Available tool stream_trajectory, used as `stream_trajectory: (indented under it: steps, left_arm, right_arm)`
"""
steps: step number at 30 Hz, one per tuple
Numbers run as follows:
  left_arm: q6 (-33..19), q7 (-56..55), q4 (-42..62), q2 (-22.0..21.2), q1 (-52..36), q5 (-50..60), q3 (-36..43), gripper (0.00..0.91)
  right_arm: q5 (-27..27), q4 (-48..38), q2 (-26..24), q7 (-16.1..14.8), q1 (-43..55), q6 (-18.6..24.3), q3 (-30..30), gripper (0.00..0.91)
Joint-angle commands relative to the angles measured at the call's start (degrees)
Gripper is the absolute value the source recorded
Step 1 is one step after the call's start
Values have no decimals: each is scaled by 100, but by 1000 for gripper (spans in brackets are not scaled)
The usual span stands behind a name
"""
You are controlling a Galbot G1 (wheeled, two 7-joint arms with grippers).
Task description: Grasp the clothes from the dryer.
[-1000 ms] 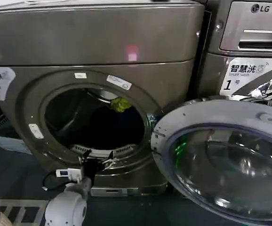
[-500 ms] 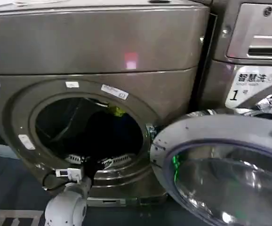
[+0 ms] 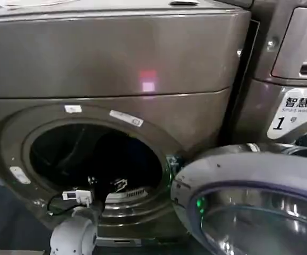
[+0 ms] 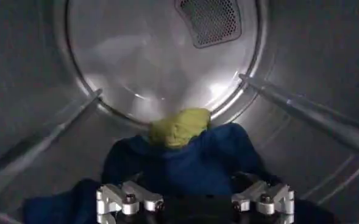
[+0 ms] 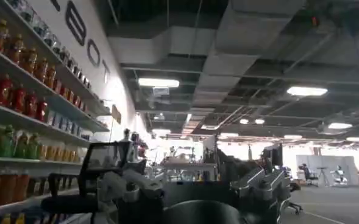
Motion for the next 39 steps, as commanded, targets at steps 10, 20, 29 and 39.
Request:
stream_trajectory:
  steps: [10, 20, 29, 39]
  left_arm:
    - [-8, -65, 2787, -204, -2129, 376, 101, 907]
    - [-552, -242, 4917, -275, -3771, 389, -9, 907]
    - [-1007, -262, 5995, -306, -4371, 573, -57, 907]
    - [-2417, 2743, 6750, -167, -5102, 5135, -280, 907]
  right_arm:
    - [-48, 92, -11, 45, 92, 8, -115, 907]
    - [-101, 95, -17, 44, 126, 14, -172, 907]
    - [-183, 60, -18, 38, 108, 51, -200, 907]
    - [-285, 11, -42, 35, 103, 65, -266, 907]
